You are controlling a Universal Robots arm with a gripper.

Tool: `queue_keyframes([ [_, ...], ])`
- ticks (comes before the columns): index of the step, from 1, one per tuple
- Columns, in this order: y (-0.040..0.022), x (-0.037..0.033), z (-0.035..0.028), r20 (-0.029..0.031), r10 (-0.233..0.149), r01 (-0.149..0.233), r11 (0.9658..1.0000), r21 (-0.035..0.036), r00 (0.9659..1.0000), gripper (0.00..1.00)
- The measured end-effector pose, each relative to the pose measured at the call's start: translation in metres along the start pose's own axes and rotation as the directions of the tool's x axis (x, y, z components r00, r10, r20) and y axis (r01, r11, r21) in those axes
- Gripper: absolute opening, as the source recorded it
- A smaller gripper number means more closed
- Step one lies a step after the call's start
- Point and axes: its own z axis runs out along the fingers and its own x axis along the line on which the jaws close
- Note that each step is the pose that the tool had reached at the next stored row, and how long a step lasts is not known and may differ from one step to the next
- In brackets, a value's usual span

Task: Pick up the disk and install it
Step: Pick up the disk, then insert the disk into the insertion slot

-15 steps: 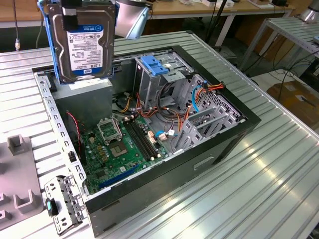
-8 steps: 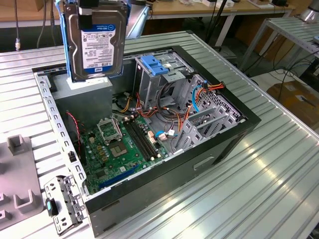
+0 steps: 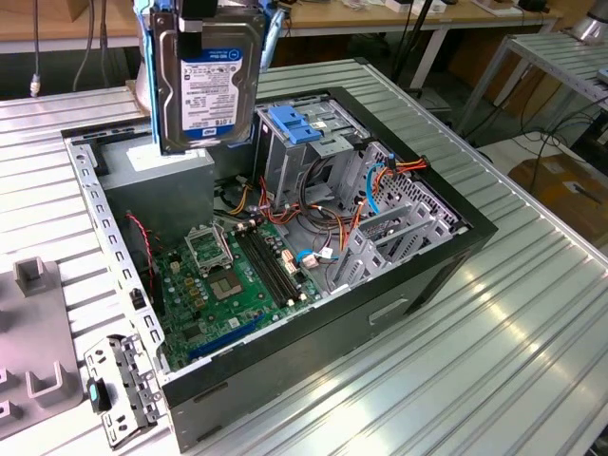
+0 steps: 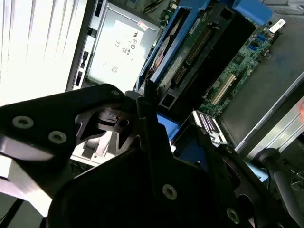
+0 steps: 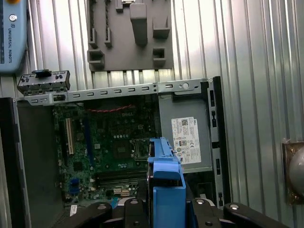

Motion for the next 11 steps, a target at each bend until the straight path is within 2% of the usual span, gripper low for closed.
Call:
queue_keyframes([
  [1, -0.0123, -0.0014, 0.0043, 0.0004, 0.001, -0.001, 1.0, 0.0031, 1.0, 0.36],
  [11, -0.014, -0.0015, 0.0043, 0.0003, 0.001, -0.001, 1.0, 0.003, 1.0, 0.36],
])
